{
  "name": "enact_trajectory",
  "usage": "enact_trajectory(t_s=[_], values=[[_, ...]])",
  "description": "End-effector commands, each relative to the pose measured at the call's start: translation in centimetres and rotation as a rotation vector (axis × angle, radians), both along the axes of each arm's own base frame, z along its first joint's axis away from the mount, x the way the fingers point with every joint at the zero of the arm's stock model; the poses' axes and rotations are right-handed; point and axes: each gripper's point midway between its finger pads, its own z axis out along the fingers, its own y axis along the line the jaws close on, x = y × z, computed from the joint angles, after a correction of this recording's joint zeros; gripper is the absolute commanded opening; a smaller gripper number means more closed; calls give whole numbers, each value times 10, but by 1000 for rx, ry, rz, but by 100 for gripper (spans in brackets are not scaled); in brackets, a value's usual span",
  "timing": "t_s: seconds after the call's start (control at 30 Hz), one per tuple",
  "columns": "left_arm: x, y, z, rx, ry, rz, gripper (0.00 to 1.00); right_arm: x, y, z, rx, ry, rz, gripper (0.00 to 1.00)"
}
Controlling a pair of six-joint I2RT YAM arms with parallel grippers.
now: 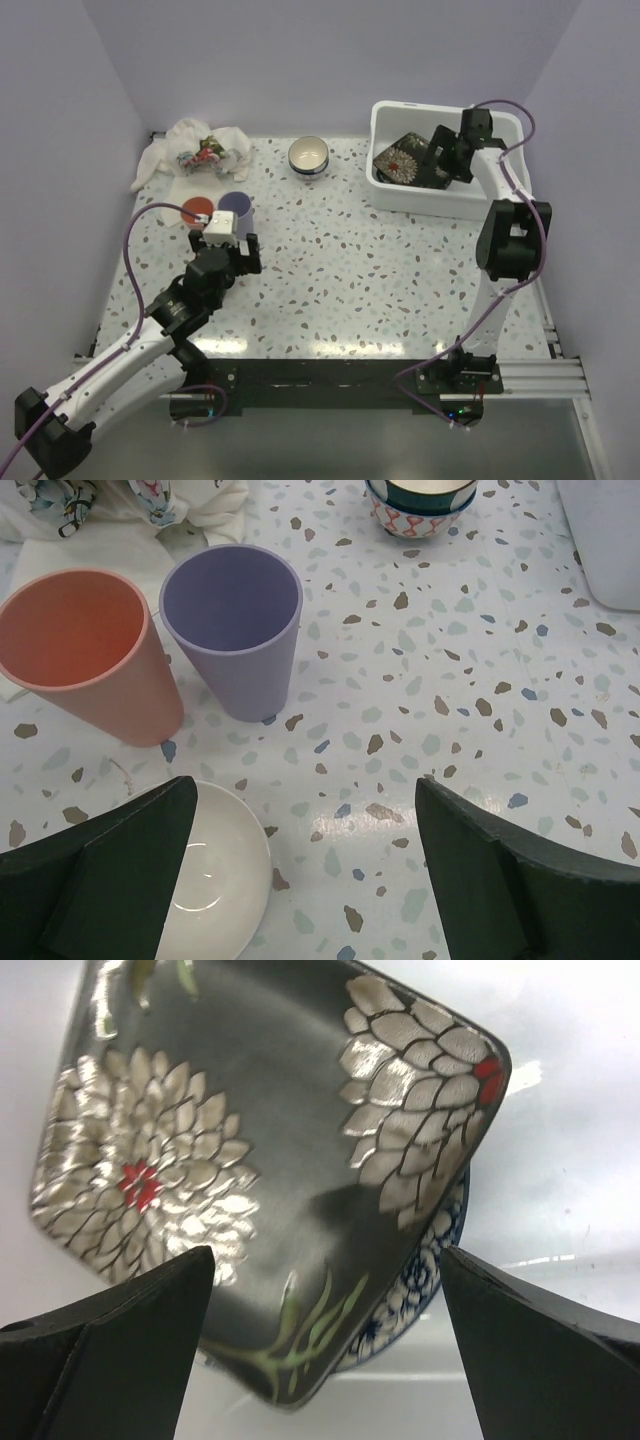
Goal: Place the mixed dishes into the plastic bin
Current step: Adjust the plate in the plate in a plastic bin, then pick up the bowl from the center of the board.
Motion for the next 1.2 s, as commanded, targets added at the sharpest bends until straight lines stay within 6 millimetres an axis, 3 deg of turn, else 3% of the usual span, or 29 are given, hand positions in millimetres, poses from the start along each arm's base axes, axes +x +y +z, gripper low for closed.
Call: enact_trajectory(t_s=[0.0,0.17,0.33,0.43,0.5,0.53,0.57,0.63,0.8,0.9,1.17], values=[[3,1,20,-24,-54,5,95,-3,2,95,-28,-226,24,99],[2,2,22,-34,-58,9,95,-30,5,120,-32,-271,28,99],[3,6,22,-37,-52,36,95,-76,26,141,33,-321,83,98],[3,11,19,-34,-39,72,95,-100,44,136,67,-316,120,98],[3,15,14,-29,-17,107,96,-117,49,145,82,-345,130,98],[3,22,13,-22,-14,147,96,-127,63,135,106,-325,159,98],[3,25,12,-37,-8,179,96,-136,68,141,118,-345,170,98],[1,40,3,-14,24,256,96,-150,75,126,155,-315,187,98],[-5,57,-22,-89,131,370,98,-184,84,110,195,-288,225,98],[-9,69,-47,-117,222,444,100,-200,88,108,205,-286,250,99],[-17,99,-75,-182,333,590,100,-225,93,97,213,-272,303,98]])
